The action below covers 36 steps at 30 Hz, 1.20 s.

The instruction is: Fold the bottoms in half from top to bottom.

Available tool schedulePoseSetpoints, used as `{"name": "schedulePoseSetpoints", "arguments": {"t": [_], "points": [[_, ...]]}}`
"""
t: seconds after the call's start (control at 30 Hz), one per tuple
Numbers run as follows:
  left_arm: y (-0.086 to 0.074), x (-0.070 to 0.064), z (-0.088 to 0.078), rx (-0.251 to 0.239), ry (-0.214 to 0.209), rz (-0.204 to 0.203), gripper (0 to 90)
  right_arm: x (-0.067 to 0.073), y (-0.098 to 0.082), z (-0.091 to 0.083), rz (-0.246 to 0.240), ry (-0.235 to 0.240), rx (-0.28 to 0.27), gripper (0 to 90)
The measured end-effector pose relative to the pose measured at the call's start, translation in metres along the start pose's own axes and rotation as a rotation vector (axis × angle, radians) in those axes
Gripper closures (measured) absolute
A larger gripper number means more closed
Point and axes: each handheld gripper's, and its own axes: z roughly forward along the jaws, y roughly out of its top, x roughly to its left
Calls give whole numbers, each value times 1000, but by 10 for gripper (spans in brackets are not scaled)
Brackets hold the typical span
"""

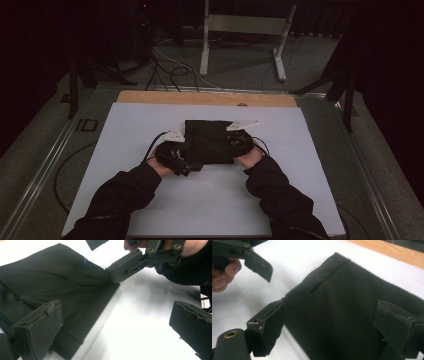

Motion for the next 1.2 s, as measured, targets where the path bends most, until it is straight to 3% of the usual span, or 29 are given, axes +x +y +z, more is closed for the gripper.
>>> {"name": "schedulePoseSetpoints", "arguments": {"t": [0.4,0.43,0.6,1.2], "points": [[-15,-23,-3,0,-39,33,0,17,-19,-6,-27,51,2,110],[-17,-24,-4,3,-38,37,0,21,-23,-9,-42,74,12,106],[-24,-31,-5,-3,-41,46,0,28,-31,-14,-75,97,8,106],[-48,-43,-19,15,-59,72,0,41,-61,-32,-136,138,56,107]]}}
